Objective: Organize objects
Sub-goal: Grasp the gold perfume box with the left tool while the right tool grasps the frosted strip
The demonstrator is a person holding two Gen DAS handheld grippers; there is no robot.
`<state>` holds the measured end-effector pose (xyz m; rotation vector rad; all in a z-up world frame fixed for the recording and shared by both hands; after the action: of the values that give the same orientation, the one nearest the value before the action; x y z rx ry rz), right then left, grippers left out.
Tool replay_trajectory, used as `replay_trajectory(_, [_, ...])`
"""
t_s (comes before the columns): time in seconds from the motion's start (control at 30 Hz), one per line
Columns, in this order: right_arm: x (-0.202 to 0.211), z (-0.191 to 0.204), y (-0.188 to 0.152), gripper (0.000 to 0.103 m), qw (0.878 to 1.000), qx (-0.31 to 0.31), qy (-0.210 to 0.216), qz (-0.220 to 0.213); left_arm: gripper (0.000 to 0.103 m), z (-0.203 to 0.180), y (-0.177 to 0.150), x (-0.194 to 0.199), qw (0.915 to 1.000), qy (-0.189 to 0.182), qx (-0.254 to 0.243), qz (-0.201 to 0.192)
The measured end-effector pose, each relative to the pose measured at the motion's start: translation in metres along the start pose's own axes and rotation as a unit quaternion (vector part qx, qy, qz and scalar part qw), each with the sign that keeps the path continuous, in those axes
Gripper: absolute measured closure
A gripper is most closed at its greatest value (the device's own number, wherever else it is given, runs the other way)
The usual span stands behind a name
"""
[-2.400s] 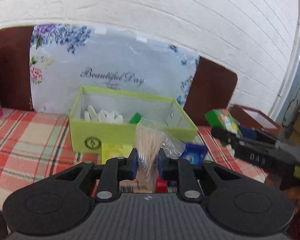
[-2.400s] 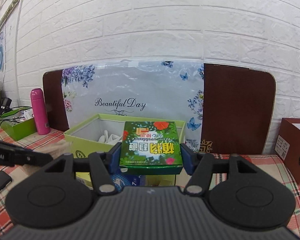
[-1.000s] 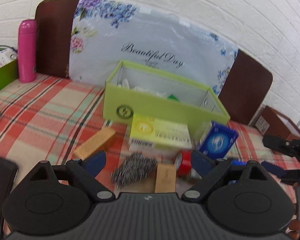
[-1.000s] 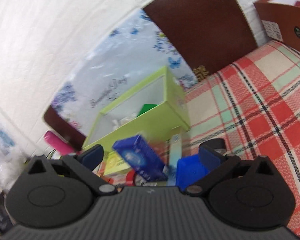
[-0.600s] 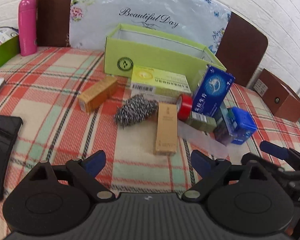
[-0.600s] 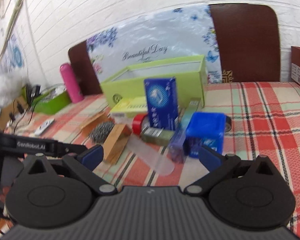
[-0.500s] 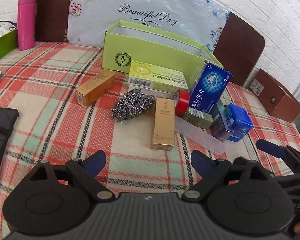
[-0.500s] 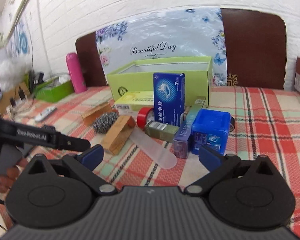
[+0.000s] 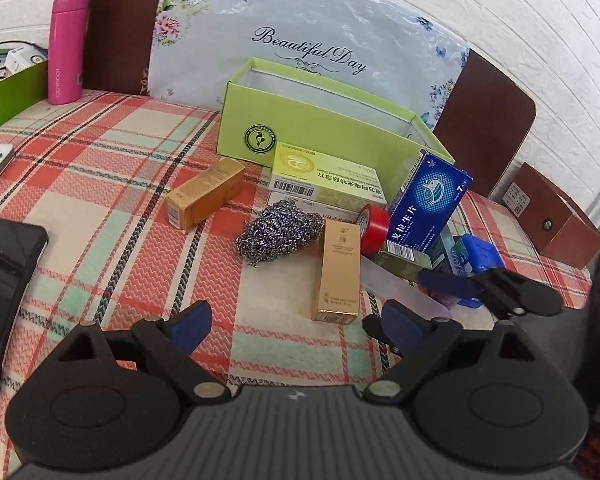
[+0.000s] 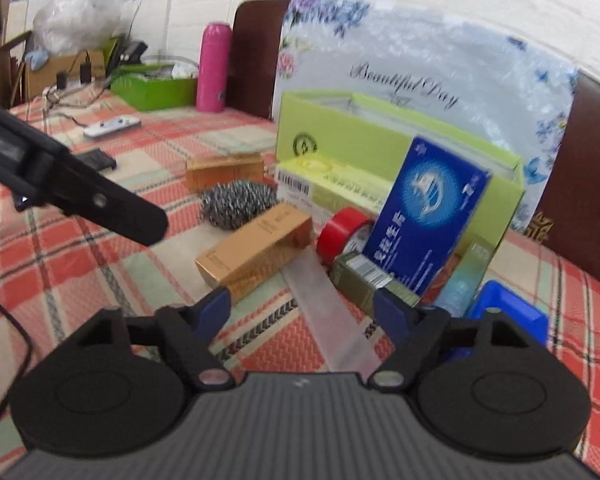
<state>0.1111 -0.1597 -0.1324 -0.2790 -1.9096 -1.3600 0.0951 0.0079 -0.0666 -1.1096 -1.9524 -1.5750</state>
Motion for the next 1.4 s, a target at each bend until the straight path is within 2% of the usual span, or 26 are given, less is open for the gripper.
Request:
replay_trajectory(0.03, [-0.007,-0.002,-0.002,0.041,1.0,-0.004,0.001,0.011,0.008,-0.002,0.001,-0.002,1.0,0.0,-0.006,0.0])
replay_trajectory(0.1, [-0.01,-0.008,-0.007,0.048,0.999,-0.028,0.013,0.016,0.008,-0.006,0.004,-0.008,0.9998,-0.002,-0.018,0.0])
replay_trajectory(0.13, [-0.008,-0.01,-0.009,0.059,0.999,-0.046,0.018,0.022,0.009,-0.009,0.006,-0.011,0.9997,-0.004,-0.022,0.001])
replay_trajectory(0.2, [0.0,-0.014,-0.015,0.07,0.997,-0.074,0.016,0.031,0.01,-0.015,0.01,-0.021,0.9994,-0.012,-0.032,0.008])
replay_trajectory(0.27, [0.011,-0.014,-0.024,0.072,0.994,-0.096,0.017,0.038,0.015,-0.024,0.013,-0.034,0.9986,-0.022,-0.044,0.019])
replay_trajectory(0.4, [0.034,-0.007,-0.041,0.075,0.99,-0.133,0.018,0.044,0.034,-0.035,0.015,-0.058,0.9969,-0.026,-0.063,0.039])
replay_trajectory(0.47, [0.042,-0.001,-0.047,0.075,0.989,-0.142,0.024,0.044,0.049,-0.034,0.013,-0.068,0.9967,-0.02,-0.058,0.054])
replay_trajectory(0.5, [0.045,0.003,-0.049,0.075,0.989,-0.143,0.026,0.043,0.057,-0.031,0.012,-0.068,0.9971,-0.017,-0.056,0.048])
replay_trajectory(0.53, [0.047,0.007,-0.049,0.071,0.989,-0.14,0.027,0.042,0.07,-0.03,0.011,-0.066,0.9968,-0.007,-0.064,0.047])
replay_trajectory(0.63, [0.044,0.012,-0.046,0.063,0.99,-0.136,0.022,0.041,0.07,-0.025,0.005,-0.057,0.9956,-0.005,-0.075,0.056])
replay_trajectory(0.87, [0.033,0.012,-0.037,0.062,0.986,-0.16,0.004,0.054,0.069,-0.023,-0.003,-0.052,0.9958,0.014,-0.076,0.05])
replay_trajectory(1.0, [0.031,0.017,-0.038,0.061,0.987,-0.15,-0.008,0.051,0.051,-0.027,-0.004,-0.053,0.9958,0.006,-0.078,0.048])
replay_trajectory(1.03, [0.031,0.016,-0.038,0.061,0.987,-0.153,-0.007,0.05,0.051,-0.028,-0.005,-0.053,0.9957,0.008,-0.08,0.047])
replay_trajectory(1.13, [0.029,0.015,-0.036,0.061,0.987,-0.154,-0.008,0.05,0.058,-0.031,-0.005,-0.054,0.9946,0.019,-0.09,0.049])
replay_trajectory(1.17, [0.027,0.015,-0.035,0.062,0.987,-0.152,-0.01,0.049,0.062,-0.03,-0.005,-0.054,0.9944,0.025,-0.09,0.049])
replay_trajectory(1.2, [0.025,0.016,-0.034,0.065,0.988,-0.149,-0.012,0.048,0.071,-0.029,-0.005,-0.053,0.9943,0.032,-0.09,0.048])
replay_trajectory(1.27, [0.024,0.015,-0.033,0.076,0.987,-0.152,-0.014,0.046,0.071,-0.026,-0.005,-0.05,0.9953,0.022,-0.079,0.051])
replay_trajectory(1.4, [0.034,0.012,-0.035,0.076,0.982,-0.183,0.016,0.041,0.071,-0.025,-0.007,-0.039,0.9962,0.006,-0.069,0.052])
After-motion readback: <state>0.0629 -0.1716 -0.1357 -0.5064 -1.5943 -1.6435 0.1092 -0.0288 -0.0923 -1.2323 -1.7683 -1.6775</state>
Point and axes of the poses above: each gripper's, at about its wrist camera, not at the fingertips, and x roughly against the way its jaws point, z to its left, y to its top, the point moved 5 cm from there along -x, roughly the way its jaws point, and after that the axes turned 8 degrees about z, right-handed, at the moved point
